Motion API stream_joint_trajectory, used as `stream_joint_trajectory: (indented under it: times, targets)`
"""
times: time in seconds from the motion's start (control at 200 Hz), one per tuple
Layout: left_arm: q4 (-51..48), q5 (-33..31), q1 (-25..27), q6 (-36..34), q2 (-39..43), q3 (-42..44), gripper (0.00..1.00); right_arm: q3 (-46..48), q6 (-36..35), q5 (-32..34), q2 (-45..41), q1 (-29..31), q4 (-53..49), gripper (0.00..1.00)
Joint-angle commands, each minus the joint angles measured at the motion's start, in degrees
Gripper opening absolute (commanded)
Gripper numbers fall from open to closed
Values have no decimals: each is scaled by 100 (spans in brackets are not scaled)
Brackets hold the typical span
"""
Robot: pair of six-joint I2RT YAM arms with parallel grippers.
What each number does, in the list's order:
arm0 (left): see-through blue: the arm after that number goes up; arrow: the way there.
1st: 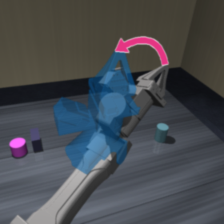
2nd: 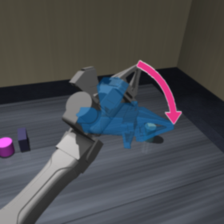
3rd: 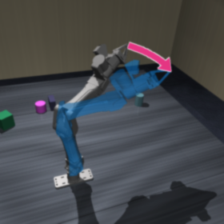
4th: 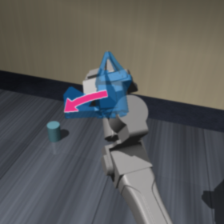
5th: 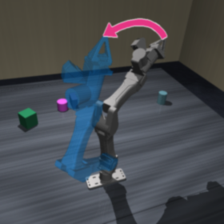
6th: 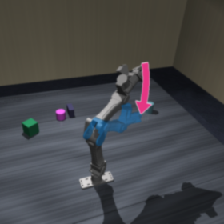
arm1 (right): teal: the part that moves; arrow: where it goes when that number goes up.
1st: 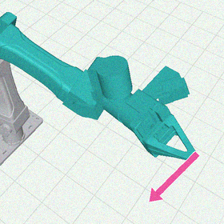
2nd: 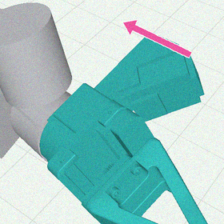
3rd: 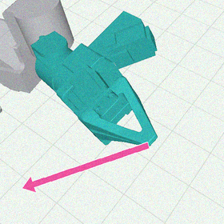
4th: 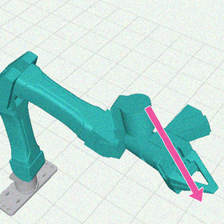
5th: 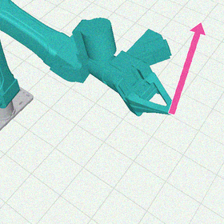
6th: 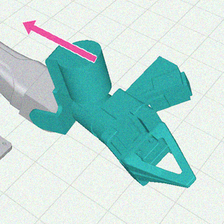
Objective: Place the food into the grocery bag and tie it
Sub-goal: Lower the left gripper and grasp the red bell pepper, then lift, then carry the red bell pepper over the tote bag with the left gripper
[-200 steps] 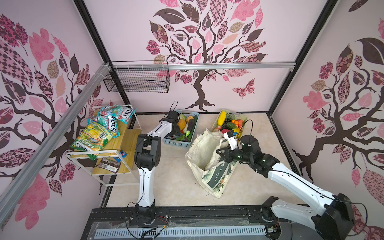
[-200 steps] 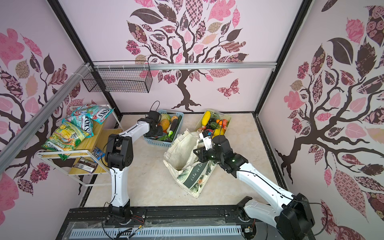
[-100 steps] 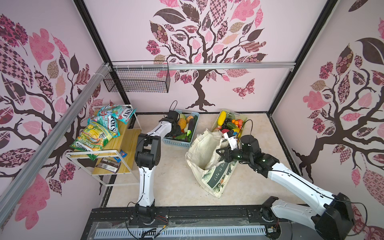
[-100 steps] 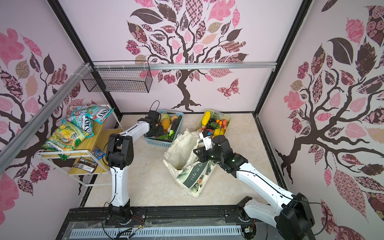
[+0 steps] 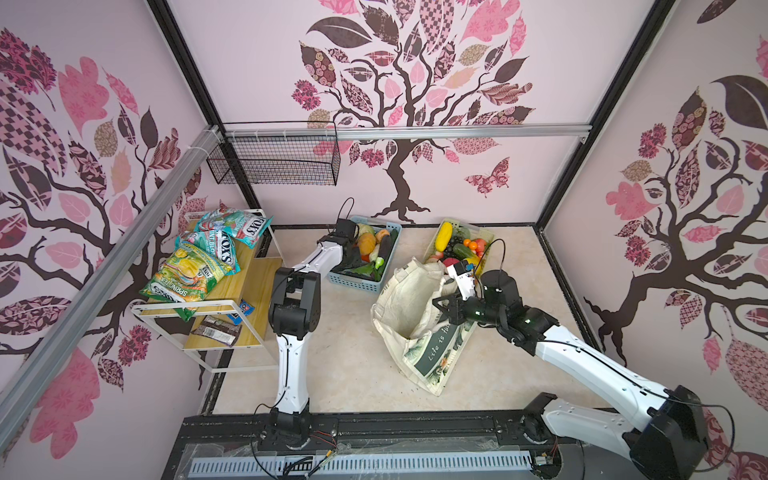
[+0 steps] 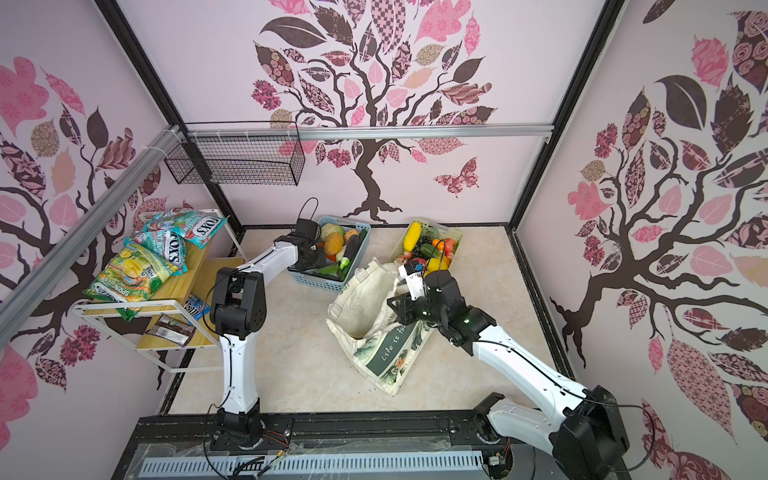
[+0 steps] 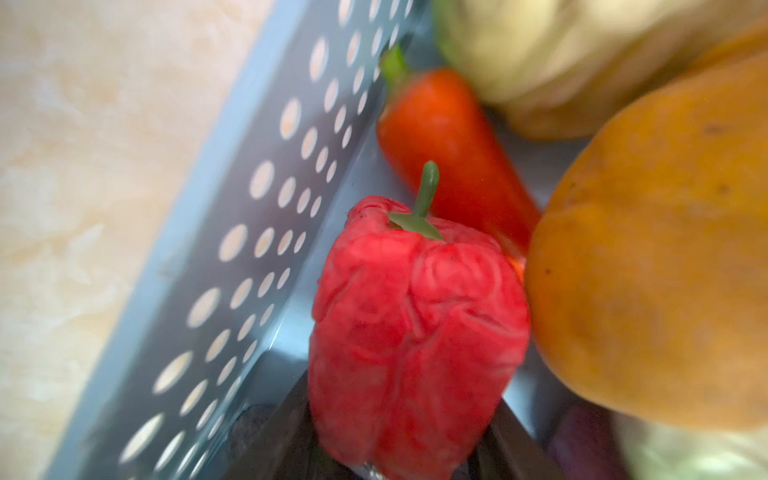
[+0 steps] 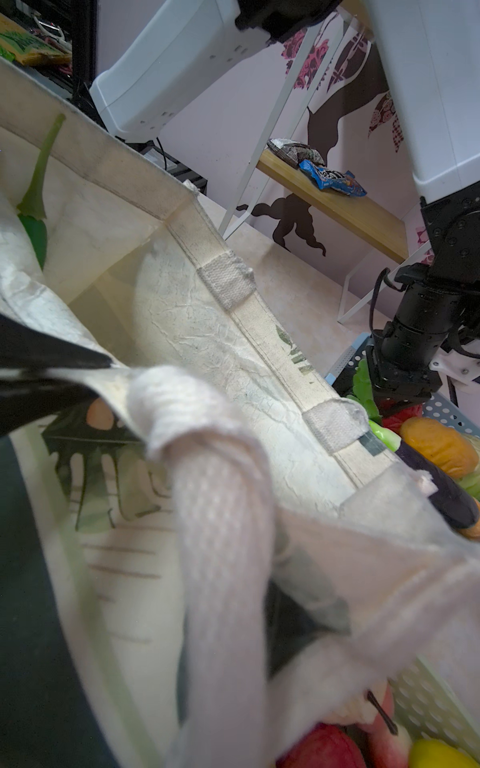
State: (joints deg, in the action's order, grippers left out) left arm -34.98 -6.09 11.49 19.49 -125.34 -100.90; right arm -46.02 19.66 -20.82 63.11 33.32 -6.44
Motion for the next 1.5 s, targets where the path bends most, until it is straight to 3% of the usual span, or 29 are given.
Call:
stream_joint_trajectory:
  times: [0.0, 0.37, 0.69, 0.965, 1.165, 1.495]
  targets:
    - [216, 167, -21, -81, 510, 221, 50, -152, 3, 111, 63, 34, -198, 10]
    - [194, 364, 106, 18, 1483, 826, 49, -99, 26, 287, -19, 35, -218, 10]
    - [71, 535, 678, 72, 2637, 1137, 49, -6, 74, 443, -122, 39, -187, 10]
    - [158, 1345, 1161, 334, 3766, 1592, 49, 93, 64, 674, -302, 34, -328, 10]
    - [27, 1194, 2079, 315, 4349, 1983, 49, 75, 4, 911, -396, 34, -521, 10]
    - [-266, 476, 3616, 343, 4455, 2414, 49, 54, -6, 1092, -443, 26, -687, 10]
